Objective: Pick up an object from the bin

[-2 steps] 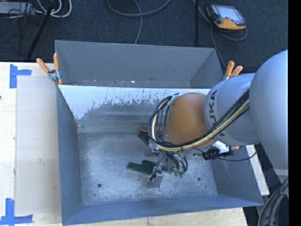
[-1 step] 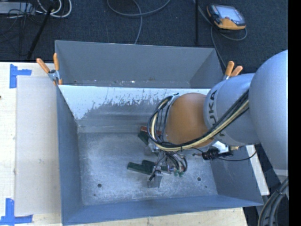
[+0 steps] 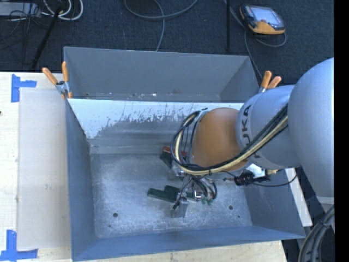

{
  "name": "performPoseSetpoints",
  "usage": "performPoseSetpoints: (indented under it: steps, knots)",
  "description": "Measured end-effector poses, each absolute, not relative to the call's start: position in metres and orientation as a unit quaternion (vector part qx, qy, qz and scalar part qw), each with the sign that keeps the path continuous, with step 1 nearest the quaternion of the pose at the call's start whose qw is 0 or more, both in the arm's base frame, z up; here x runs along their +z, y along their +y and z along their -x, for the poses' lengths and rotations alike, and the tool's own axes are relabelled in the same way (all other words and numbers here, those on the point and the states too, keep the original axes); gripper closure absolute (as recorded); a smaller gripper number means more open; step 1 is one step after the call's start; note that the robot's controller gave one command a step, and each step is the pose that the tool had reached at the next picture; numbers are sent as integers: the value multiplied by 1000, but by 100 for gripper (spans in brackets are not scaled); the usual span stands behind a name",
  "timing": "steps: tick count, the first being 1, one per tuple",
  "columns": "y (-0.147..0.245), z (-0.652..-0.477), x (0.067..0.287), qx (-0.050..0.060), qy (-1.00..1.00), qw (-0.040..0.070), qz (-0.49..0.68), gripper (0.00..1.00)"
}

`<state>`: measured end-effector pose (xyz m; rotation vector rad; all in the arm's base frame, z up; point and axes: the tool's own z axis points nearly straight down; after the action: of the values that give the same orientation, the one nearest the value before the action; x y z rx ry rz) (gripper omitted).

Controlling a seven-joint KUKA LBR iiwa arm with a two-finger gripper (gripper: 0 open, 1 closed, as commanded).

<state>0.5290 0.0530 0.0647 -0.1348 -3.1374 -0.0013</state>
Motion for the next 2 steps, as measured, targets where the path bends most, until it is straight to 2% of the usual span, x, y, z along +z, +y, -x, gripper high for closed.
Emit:
performPoseSetpoints:
  steps: [2]
  knots:
    - [53, -529, 65, -1, -999, 1, 50, 0]
